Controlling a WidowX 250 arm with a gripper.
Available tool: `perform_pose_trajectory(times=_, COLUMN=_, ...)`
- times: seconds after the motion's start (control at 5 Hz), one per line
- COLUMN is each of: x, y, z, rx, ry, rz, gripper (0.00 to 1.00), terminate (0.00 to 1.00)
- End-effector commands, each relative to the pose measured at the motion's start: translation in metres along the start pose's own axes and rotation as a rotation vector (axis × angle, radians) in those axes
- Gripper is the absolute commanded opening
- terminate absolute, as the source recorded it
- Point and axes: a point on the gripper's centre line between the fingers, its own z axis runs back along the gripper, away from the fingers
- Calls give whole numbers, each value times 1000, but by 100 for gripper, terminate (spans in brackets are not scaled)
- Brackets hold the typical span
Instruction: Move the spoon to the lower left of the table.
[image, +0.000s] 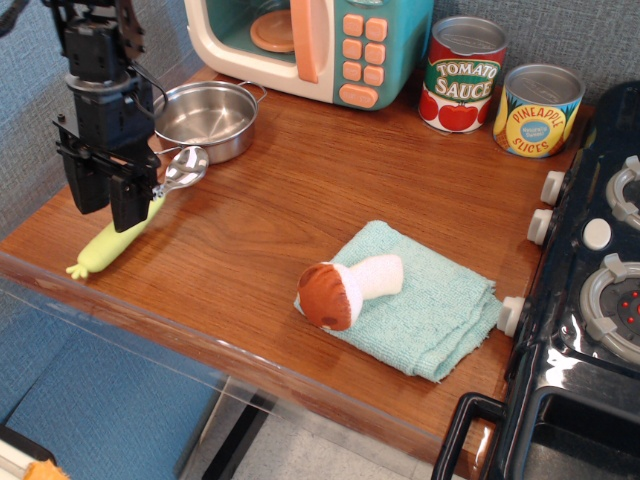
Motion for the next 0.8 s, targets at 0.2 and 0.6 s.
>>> perform_pose_trajectory(times=0.2, x=-12, y=5, z=91, rx=7, ry=-355, rz=-77, gripper=100, terminate=0)
perform_pose_trajectory(times=0.6, x=-12, y=5, z=91, rx=7, ry=-355, rz=-77, gripper=100, terminate=100)
